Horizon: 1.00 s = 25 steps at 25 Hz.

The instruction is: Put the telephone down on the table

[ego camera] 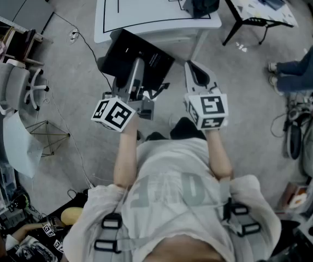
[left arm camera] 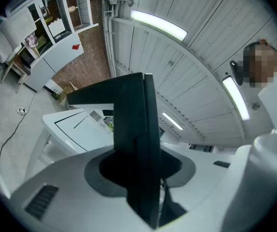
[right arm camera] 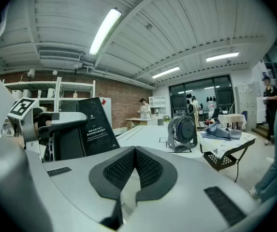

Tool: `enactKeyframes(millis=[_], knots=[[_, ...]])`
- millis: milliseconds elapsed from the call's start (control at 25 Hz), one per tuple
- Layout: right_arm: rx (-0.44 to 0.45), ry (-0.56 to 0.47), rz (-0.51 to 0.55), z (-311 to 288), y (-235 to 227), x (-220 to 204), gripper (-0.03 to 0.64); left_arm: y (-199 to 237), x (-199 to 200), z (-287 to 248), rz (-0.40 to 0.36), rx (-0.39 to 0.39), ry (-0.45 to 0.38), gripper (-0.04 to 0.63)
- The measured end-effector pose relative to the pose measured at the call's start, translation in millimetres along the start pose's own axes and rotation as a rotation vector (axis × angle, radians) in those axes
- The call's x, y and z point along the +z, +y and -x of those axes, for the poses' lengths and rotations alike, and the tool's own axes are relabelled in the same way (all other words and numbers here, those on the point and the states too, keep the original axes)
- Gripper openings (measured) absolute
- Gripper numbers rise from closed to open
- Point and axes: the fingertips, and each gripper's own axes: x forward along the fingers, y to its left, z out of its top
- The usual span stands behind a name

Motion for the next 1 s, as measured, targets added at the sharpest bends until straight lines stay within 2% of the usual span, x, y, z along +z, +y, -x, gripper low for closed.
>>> enactKeyframes(millis=[120,240,400,680,1000], knots=[[0.026,0.023,-0.041,-16,3,-2,0.007,12,8,-3,0.04,0.059,-0.02,0.167],[0.034,0.026,-0.031,-17,4,8,0.007,15,16,3,0.041,0.085,-0.026,0.167],[0.041,0.003,-0.041,-19,10,24,0.006,15,29,11,0.008,0.1,-0.02,0.167],[0.081,-0.011,-0.108,-16,29,28,0.008,17,44,27,0.026,0.111,-0.017,0.167],[0.106,-0.018,-0.084,-27,19,35,0.008,15,55,14,0.047,0.104,-0.054,0.167]])
